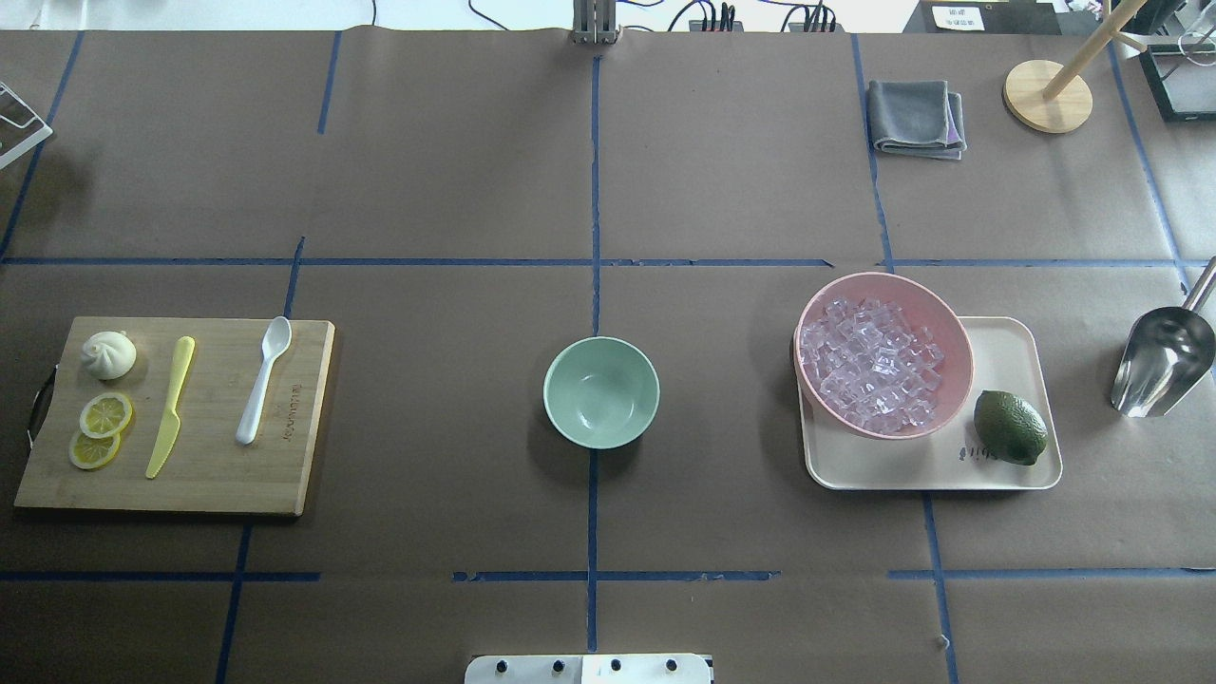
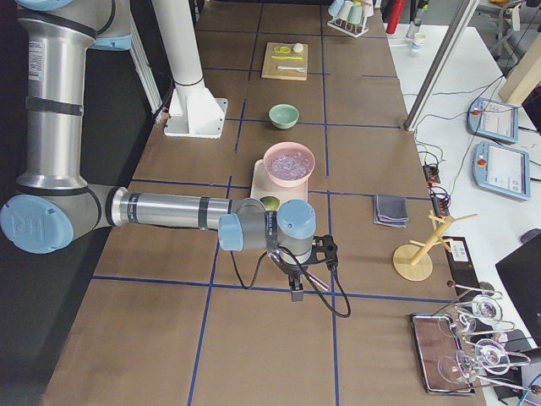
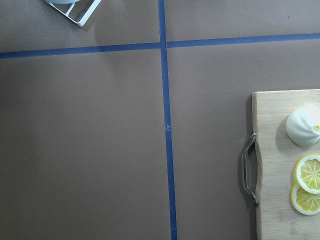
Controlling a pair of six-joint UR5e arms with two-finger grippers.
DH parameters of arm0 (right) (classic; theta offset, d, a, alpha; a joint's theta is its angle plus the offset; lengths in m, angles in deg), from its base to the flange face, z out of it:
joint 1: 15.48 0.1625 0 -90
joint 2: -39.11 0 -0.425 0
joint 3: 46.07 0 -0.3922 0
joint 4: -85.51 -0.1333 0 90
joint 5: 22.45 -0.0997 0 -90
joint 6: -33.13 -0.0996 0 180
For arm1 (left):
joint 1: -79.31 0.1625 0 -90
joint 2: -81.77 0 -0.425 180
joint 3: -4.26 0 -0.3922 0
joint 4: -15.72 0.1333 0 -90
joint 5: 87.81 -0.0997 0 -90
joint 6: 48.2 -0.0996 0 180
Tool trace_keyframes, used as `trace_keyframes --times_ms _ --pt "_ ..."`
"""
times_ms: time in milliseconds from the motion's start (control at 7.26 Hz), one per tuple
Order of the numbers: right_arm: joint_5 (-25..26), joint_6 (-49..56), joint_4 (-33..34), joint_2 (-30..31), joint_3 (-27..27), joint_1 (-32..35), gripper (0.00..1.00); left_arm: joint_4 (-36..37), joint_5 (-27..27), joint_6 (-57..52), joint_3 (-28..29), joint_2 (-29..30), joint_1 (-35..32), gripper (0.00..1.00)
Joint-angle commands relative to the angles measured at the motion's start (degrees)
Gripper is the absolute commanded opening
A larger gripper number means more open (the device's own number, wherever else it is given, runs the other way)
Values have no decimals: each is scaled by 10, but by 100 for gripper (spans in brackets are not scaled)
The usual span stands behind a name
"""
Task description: Put spoon and ice into bowl
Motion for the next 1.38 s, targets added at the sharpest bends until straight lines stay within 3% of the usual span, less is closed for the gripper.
trace_keyframes --times_ms 0,413,551,964,1239 --pt "-5 0 -1 -2 1 -2 100 2 0 0 -13 0 1 100" --pt "-10 -1 -1 -5 1 -3 100 -1 -2 7 -22 9 11 100" --pt "-10 -2 -1 -11 1 -5 100 -20 -5 9 -8 71 12 100" --pt "-11 -2 -1 -20 1 -8 100 -22 0 5 -17 83 19 100" --pt "-21 -2 -1 -20 2 -9 100 -76 0 16 -32 85 95 100"
